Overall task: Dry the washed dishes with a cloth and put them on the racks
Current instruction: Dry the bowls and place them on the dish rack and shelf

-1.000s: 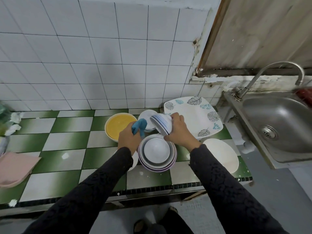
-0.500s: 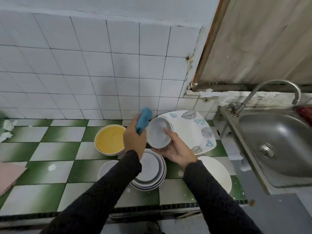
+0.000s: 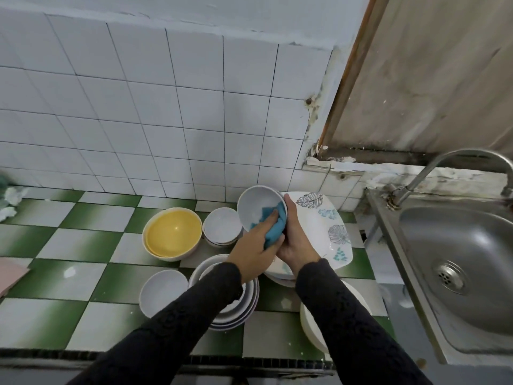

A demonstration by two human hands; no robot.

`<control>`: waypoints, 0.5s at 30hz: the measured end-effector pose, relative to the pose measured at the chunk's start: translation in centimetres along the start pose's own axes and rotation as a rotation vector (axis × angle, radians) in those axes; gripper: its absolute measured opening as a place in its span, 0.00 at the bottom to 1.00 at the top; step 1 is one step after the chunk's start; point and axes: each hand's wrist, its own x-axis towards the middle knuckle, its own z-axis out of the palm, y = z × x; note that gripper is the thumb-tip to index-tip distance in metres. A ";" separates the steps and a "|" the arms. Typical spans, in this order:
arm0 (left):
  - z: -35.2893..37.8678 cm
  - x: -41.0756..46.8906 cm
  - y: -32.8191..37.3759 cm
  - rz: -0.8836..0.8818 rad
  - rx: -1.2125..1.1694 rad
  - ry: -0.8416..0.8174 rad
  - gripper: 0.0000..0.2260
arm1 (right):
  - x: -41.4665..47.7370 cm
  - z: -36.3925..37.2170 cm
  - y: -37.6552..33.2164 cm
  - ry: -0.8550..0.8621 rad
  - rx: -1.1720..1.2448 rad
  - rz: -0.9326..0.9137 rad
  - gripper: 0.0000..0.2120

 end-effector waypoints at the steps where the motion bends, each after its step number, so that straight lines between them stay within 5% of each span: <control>1: -0.3 0.3 -0.2 0.019 0.081 -0.020 0.26 | 0.1 0.1 -0.1 0.007 -0.008 0.001 0.17; 5: -3.5 1.6 -2.5 0.182 0.747 -0.165 0.29 | 0.5 -0.5 -0.1 -0.069 0.053 0.104 0.29; 8: -4.6 1.7 -3.2 0.217 0.939 -0.149 0.29 | 0.9 -0.3 0.3 -0.102 0.094 0.107 0.30; 10: -4.0 1.4 -2.3 0.167 0.817 -0.110 0.27 | 1.2 0.2 0.5 -0.111 0.102 0.097 0.33; 15: -1.8 0.7 2.2 -0.229 -0.236 0.052 0.12 | 1.4 0.4 1.7 -0.064 0.003 -0.023 0.21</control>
